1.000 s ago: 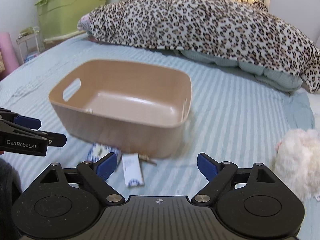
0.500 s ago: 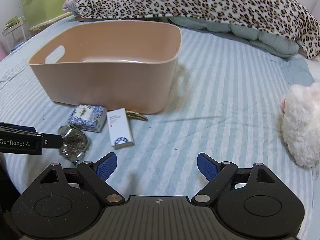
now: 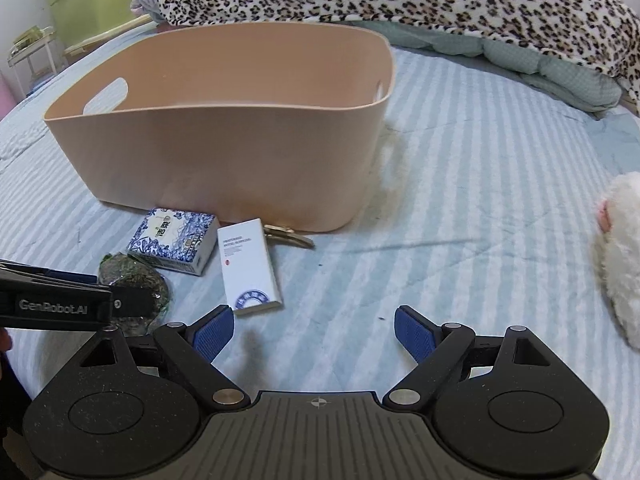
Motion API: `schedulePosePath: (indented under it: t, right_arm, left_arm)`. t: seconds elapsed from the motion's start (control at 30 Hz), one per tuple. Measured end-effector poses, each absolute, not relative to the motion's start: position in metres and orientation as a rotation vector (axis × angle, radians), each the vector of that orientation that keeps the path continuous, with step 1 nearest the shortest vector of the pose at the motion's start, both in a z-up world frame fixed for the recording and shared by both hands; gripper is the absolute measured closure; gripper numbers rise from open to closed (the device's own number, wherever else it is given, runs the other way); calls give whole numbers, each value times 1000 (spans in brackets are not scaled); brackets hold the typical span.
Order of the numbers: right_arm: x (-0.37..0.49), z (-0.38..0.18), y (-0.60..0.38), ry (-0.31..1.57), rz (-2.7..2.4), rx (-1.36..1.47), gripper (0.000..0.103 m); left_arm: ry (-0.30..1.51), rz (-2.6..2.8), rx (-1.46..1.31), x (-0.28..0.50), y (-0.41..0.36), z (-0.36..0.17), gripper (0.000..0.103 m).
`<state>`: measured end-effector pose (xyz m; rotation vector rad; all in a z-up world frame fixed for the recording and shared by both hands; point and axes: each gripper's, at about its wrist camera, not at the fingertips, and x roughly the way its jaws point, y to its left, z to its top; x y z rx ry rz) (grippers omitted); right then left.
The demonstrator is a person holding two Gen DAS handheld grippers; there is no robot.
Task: Organize objects
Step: 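Grasp the green herb bag with the left tool while the right tool grasps the white box, then carry the herb bag and white box into the basket and open both tools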
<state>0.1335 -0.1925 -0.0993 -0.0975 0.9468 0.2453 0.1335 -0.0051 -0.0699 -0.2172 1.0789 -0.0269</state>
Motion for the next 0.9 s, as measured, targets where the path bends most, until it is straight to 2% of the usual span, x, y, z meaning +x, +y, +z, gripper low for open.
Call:
schedulePosePath:
  t: [0.1, 0.17, 0.37, 0.4, 0.43, 0.53, 0.9]
  right_arm:
    - [139, -105, -185, 954, 265, -99, 15]
    - [142, -108, -180, 956, 277, -100, 17]
    - [152, -115, -169, 965, 296, -107, 29]
    - [152, -116, -168, 962, 296, -108, 37]
    - [153, -116, -167, 961, 297, -110, 49]
    - [154, -116, -165, 954, 308, -109, 70]
    - [133, -91, -173, 925, 338, -101, 74]
  left_arm:
    - [1079, -30, -217, 135, -1, -71, 59]
    - [1086, -34, -234, 137, 1, -70, 61]
    - [1098, -45, -257, 135, 4, -68, 73]
    - [1097, -45, -251, 134, 3, -67, 75]
    - [1095, -46, -248, 133, 3, -66, 77]
    - [1090, -55, -244, 131, 2, -64, 79]
    - [1045, -93, -228, 116, 8, -40, 81]
